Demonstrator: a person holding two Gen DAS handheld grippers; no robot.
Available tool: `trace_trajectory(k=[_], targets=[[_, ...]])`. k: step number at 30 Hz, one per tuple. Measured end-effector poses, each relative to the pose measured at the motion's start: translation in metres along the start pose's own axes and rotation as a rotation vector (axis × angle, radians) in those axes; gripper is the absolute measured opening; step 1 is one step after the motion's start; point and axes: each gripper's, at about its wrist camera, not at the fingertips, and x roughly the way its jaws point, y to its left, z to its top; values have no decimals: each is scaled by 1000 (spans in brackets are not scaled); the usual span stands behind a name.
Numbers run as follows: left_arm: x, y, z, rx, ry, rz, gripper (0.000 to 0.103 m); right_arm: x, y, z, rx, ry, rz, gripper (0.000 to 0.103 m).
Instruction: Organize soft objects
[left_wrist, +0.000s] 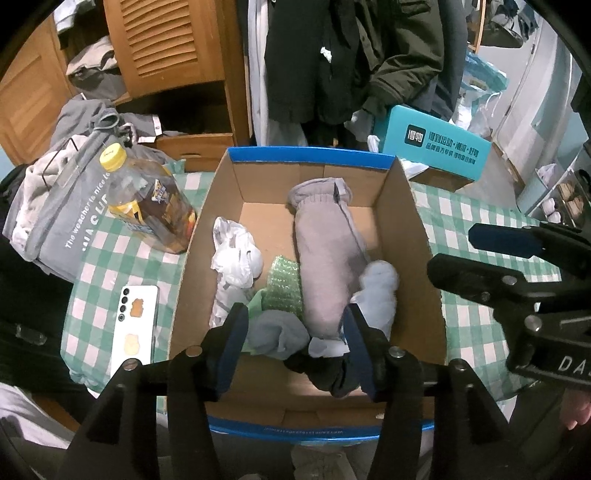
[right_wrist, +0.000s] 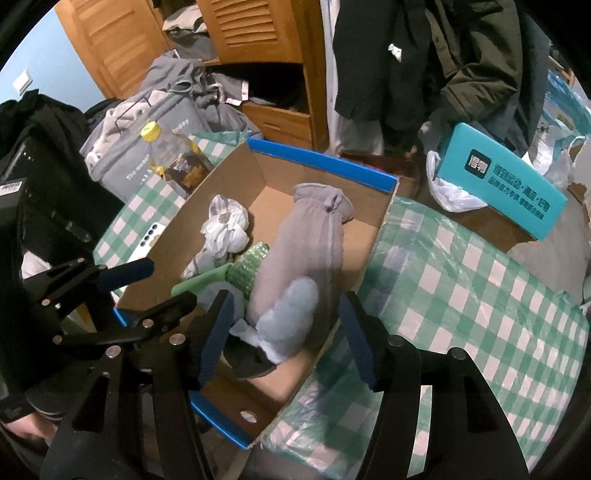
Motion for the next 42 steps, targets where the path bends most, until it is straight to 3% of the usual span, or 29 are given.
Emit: trace_trajectory(k=[4,7,10,23,30,42], targets=[[-8,-1,0,5,-18,7,66,-11,-2,-1,4,-27,-23,67],[-17,-3,2,11,-39,13,69,-22,-2,-2,2,-52,-41,70],[-25,-4,4,10,-59,13,76,-32,-3,-3,2,-75,-58,71],[-56,-21,11,45,-133,35,89,-74,-21,-12,41,-177,-117,73],[-69,-31,13,75,-171,56,101,-91,-28,-16,48,-220,-139,73],[-76,-45,15,104,-198,57,102,-97,-42,-25,70,-236,-165,73]])
